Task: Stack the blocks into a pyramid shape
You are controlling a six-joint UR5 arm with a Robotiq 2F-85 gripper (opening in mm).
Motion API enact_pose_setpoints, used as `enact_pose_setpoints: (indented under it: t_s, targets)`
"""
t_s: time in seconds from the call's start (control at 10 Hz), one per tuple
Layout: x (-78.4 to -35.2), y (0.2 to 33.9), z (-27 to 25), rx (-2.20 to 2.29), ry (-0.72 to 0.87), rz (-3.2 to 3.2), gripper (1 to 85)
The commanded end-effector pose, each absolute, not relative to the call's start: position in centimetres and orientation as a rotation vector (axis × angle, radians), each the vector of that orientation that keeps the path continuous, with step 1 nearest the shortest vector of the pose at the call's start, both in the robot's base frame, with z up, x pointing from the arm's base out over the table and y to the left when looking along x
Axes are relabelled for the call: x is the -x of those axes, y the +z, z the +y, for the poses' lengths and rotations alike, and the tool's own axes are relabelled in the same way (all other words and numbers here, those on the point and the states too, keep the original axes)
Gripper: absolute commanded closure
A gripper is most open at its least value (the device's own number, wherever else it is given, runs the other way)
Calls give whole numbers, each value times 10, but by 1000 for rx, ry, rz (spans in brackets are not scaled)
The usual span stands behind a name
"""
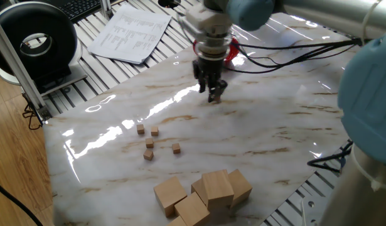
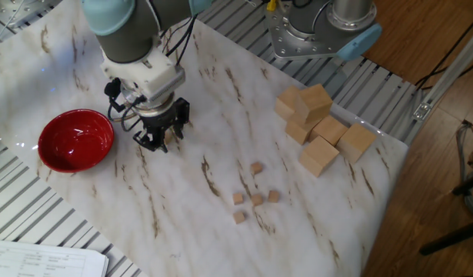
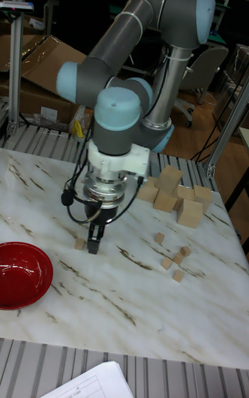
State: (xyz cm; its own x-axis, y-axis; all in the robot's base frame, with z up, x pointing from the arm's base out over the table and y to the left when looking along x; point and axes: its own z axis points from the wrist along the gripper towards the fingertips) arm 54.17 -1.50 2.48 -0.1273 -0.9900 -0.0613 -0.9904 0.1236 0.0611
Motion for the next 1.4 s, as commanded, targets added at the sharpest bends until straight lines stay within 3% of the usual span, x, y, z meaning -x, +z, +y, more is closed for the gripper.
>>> enact_pose_setpoints:
  t_s: [0.0,0.1,1.3]
  targets:
    - [-553,41,35,1954,107,2460,437]
    - [-555,41,47,1900,99,2489,513]
    - [-536,18,159,1442,135,2645,477]
